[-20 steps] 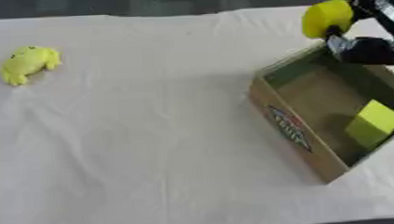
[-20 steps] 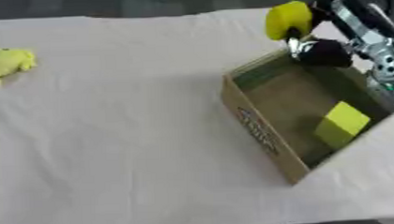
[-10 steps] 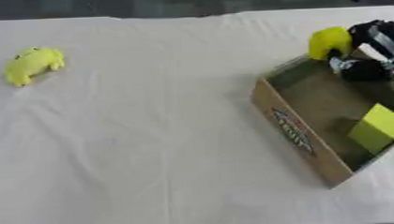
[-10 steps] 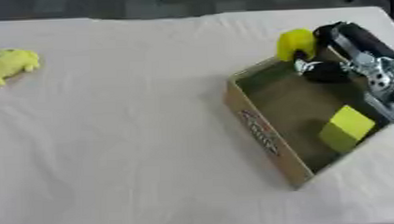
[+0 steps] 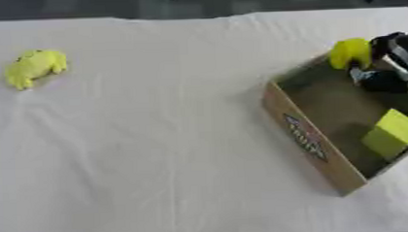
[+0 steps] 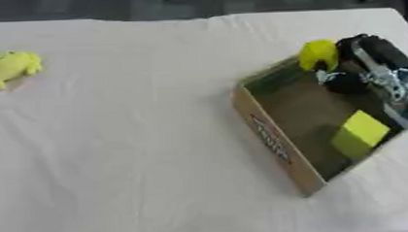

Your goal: Pick up the objects with one hand, pass them to the other hand, and then place them into the box on the other side of the table.

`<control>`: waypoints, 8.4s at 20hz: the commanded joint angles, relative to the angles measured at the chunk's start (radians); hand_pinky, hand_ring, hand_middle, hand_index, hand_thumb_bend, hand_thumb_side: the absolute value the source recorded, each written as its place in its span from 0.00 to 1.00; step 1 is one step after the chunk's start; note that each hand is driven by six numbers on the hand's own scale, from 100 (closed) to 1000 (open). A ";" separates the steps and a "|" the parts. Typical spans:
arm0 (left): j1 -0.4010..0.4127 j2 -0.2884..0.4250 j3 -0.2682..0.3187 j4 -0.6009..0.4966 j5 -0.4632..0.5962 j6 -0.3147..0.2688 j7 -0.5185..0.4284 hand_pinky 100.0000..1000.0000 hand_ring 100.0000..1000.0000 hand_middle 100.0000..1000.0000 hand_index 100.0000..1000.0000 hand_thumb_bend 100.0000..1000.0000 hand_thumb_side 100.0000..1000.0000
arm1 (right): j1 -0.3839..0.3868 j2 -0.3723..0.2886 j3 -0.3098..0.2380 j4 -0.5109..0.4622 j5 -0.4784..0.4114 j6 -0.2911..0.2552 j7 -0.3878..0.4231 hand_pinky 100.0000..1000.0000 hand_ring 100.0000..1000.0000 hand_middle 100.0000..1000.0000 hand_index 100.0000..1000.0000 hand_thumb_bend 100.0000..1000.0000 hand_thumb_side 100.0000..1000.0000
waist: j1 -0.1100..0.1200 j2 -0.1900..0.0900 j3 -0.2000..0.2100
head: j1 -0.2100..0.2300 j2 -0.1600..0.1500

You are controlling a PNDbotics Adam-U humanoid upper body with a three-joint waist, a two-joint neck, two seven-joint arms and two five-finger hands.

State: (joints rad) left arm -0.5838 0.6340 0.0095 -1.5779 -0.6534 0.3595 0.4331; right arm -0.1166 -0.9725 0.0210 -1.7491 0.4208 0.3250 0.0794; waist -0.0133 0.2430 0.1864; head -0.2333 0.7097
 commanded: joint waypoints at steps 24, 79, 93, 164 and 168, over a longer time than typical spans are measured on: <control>-0.243 0.125 -0.037 0.208 0.020 0.046 -0.226 0.58 0.64 0.61 0.77 0.92 0.40 | 0.051 0.065 -0.211 -0.250 -0.469 -0.084 -0.420 0.99 0.99 0.84 1.00 0.00 0.27 | 0.016 -0.007 -0.037 | 0.101 -0.020; -0.676 -0.113 0.073 1.035 -0.386 0.080 -0.798 0.68 0.75 0.67 0.74 0.44 0.00 | -0.102 0.180 -0.115 -0.251 -0.612 -0.325 -0.451 0.99 0.96 0.81 1.00 0.00 0.39 | -0.001 0.090 -0.168 | 0.332 -0.174; -0.686 -0.123 0.052 0.997 -0.460 0.102 -0.733 0.56 0.61 0.52 0.48 0.05 0.00 | -0.101 0.162 -0.107 -0.251 -0.616 -0.324 -0.445 0.99 0.95 0.80 1.00 0.00 0.37 | -0.011 0.070 -0.159 | 0.291 -0.142; -0.119 -0.663 -0.278 0.222 -0.313 -0.378 0.068 0.40 0.42 0.37 0.45 0.00 0.07 | -0.685 0.285 0.397 -0.251 -0.099 0.031 0.391 0.94 1.00 0.89 1.00 0.00 0.09 | -0.037 -0.016 -0.040 | 0.100 -0.041; -0.125 -0.661 -0.288 0.204 -0.294 -0.422 0.034 0.41 0.42 0.38 0.45 0.00 0.07 | -0.683 0.289 0.400 -0.251 -0.045 -0.007 0.376 0.94 1.00 0.89 0.99 0.00 0.11 | -0.038 -0.016 -0.031 | 0.085 -0.034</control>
State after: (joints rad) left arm -0.6875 -0.0249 -0.2727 -1.3486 -0.9569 -0.0471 0.4745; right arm -0.7833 -0.6724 0.4274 -1.9876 0.3567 0.3316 0.4601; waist -0.0528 0.2420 0.1557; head -0.1414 0.6821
